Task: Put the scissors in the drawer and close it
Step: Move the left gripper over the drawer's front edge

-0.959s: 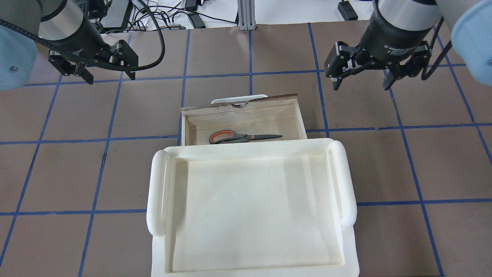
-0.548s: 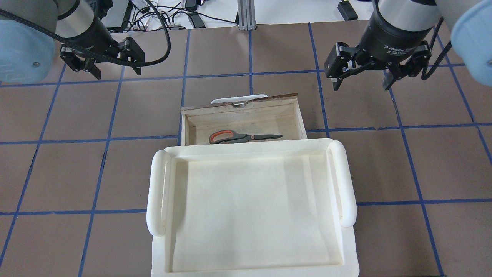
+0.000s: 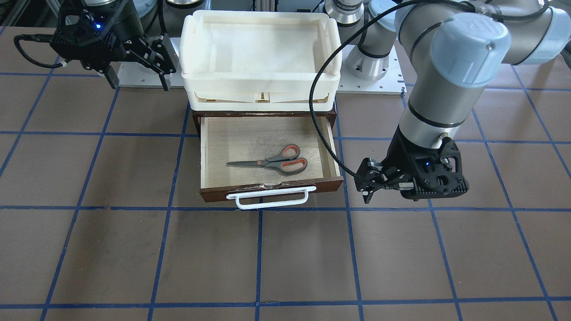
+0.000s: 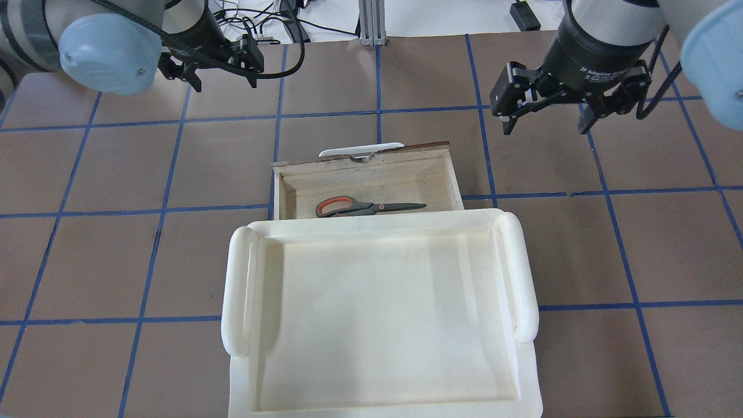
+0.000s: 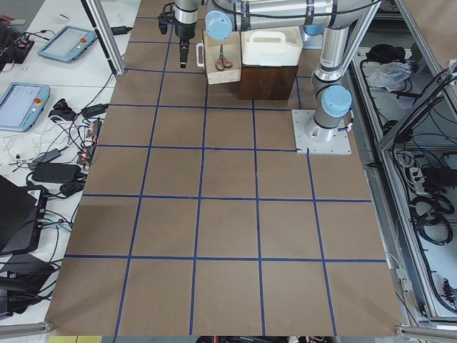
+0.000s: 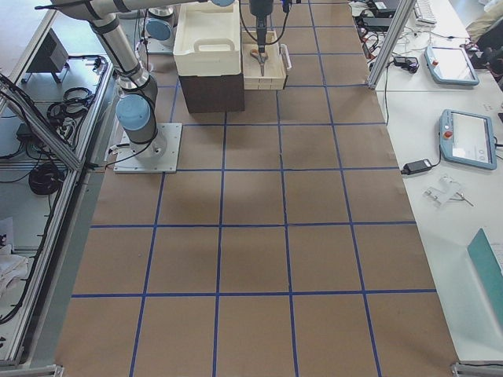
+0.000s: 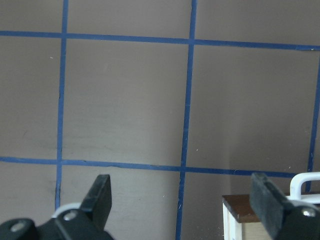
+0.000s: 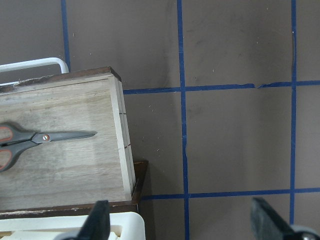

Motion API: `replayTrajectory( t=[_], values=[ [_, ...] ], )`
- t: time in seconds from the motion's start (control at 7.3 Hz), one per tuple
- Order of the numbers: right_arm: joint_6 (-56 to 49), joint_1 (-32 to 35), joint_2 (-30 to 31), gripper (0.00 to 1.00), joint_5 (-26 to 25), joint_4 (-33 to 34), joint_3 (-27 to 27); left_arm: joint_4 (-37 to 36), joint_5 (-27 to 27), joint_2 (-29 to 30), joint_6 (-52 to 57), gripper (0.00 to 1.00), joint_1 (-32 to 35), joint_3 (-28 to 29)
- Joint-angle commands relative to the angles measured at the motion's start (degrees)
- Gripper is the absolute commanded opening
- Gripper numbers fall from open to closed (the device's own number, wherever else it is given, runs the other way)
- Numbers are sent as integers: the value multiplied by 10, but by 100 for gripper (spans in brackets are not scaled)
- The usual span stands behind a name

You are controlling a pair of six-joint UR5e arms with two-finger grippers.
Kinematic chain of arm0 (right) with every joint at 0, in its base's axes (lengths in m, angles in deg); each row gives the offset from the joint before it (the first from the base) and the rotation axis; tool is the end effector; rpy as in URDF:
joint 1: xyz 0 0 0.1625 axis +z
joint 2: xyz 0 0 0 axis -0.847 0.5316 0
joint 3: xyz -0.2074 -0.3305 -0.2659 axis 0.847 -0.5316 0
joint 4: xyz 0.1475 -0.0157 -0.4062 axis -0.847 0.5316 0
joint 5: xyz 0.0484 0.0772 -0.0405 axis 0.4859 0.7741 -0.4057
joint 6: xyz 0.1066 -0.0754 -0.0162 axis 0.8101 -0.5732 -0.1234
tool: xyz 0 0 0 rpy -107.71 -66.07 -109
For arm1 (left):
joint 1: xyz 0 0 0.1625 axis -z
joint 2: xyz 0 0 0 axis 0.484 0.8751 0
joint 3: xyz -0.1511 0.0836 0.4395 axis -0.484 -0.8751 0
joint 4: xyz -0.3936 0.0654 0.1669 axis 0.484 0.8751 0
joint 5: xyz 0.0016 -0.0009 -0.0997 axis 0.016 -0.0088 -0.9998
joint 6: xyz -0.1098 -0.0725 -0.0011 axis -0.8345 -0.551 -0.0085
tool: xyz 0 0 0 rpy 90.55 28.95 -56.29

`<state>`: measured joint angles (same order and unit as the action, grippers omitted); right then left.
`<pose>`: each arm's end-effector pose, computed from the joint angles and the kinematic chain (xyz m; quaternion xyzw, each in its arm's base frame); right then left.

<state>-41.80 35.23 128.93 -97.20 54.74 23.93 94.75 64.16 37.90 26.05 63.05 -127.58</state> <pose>0.1603 -0.4708 0.5505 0.0184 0.9993 -0.0317 0.0072 -0.1522 -0.6573 0.4376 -0.0174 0.9953 -0.0948 0.0106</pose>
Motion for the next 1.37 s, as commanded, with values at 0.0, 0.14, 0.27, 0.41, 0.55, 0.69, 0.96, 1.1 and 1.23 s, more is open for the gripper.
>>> replayTrajectory(
  t=[0.0, 0.14, 0.27, 0.41, 0.55, 0.69, 0.96, 1.1, 1.23],
  values=[
    [0, 0, -1, 100, 2, 1, 0, -61, 2, 66, -34, 100, 43, 7],
    [0, 0, -1, 100, 5, 2, 1, -78, 1, 89, -61, 100, 59, 9],
    [0, 0, 0, 100, 6, 2, 1, -81, 1, 113, -96, 100, 77, 18],
    [-1, 0, -3, 100, 5, 3, 1, -81, 2, 136, -134, 100, 95, 31],
    [0, 0, -1, 100, 5, 2, 1, -81, 1, 156, -175, 100, 105, 38],
    [-1, -1, -1, 100, 6, 2, 1, -79, 1, 168, -206, 100, 114, 38],
    [0, -1, 0, 100, 6, 1, 1, -51, 0, 177, -221, 100, 119, 39],
    [0, -1, 0, 100, 5, 1, 1, -19, 0, 173, -221, 100, 120, 39],
    [0, -1, 0, 100, 5, 1, 1, 10, -2, 168, -221, 100, 121, 40]
  ],
)
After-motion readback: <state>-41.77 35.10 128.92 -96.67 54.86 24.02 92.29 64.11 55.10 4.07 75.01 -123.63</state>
